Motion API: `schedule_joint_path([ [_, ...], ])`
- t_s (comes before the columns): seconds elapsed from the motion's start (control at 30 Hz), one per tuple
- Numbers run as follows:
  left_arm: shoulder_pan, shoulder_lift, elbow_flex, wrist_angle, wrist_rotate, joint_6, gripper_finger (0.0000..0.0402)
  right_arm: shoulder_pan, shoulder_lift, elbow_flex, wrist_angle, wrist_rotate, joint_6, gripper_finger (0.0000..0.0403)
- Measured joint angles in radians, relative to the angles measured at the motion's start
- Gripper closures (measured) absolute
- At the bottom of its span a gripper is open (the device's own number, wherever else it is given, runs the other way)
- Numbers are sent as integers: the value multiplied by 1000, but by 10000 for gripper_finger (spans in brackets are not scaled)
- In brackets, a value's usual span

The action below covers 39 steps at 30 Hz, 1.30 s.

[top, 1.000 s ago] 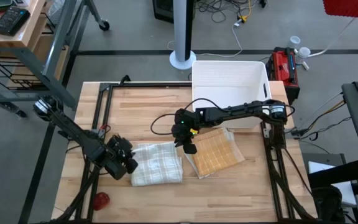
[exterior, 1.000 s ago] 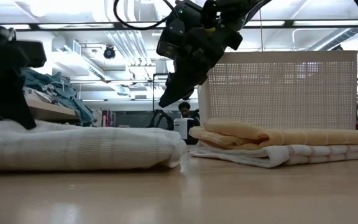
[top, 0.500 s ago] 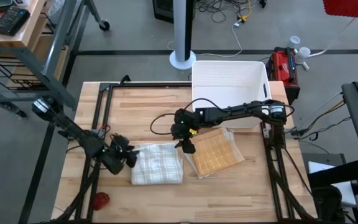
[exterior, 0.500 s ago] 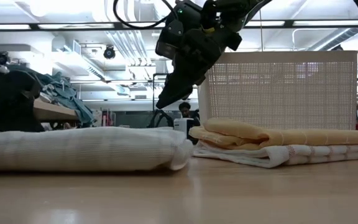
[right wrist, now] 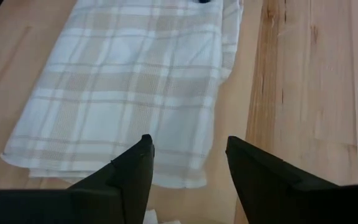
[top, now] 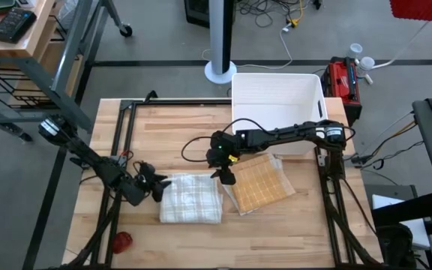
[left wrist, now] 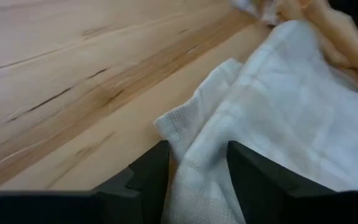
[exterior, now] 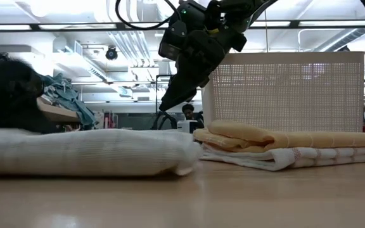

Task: Fold towel
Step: Fold the white checkered towel

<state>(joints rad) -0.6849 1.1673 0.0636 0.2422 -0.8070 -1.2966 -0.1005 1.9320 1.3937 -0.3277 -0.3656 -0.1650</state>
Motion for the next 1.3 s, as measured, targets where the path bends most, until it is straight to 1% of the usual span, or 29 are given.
schedule_joint_path([
  [0.13, 0, 0, 2, 126, 4, 47, 254, 0, 0, 0, 4, 0, 0, 208],
  [0.33, 32, 45, 3, 144, 25, 11, 243, 0, 0, 0, 10, 0, -2, 208],
  [0.43, 53, 81, 18, 171, 47, 40, 235, 0, 0, 0, 11, 0, -1, 208],
  [0.57, 94, 134, 50, 268, 133, 116, 233, 0, 0, 0, 13, 0, -1, 208],
  [0.63, 124, 175, 70, 263, 189, 141, 235, 0, 0, 0, 26, 0, -1, 208],
  [0.7, 151, 220, 94, 265, 207, 161, 236, 0, 0, 0, 30, 0, 6, 208],
  [0.8, 165, 208, 95, 272, 232, 203, 234, 3, 5, 0, 27, -2, 35, 208],
  [0.9, 167, 192, 93, 263, 243, 204, 231, 3, 10, -5, -4, -54, 49, 208],
  [1.03, 171, 200, 93, 272, 246, 205, 236, 17, 40, -14, 11, -165, -63, 216],
  [1.1, 175, 202, 93, 289, 246, 219, 240, 27, 79, -14, 63, -213, -72, 229],
  [1.2, 195, 202, 97, 293, 247, 232, 248, 33, 122, -15, 83, -287, -61, 255],
  [1.3, 218, 206, 105, 292, 287, 235, 256, 35, 155, -14, 113, -308, -20, 283],
])
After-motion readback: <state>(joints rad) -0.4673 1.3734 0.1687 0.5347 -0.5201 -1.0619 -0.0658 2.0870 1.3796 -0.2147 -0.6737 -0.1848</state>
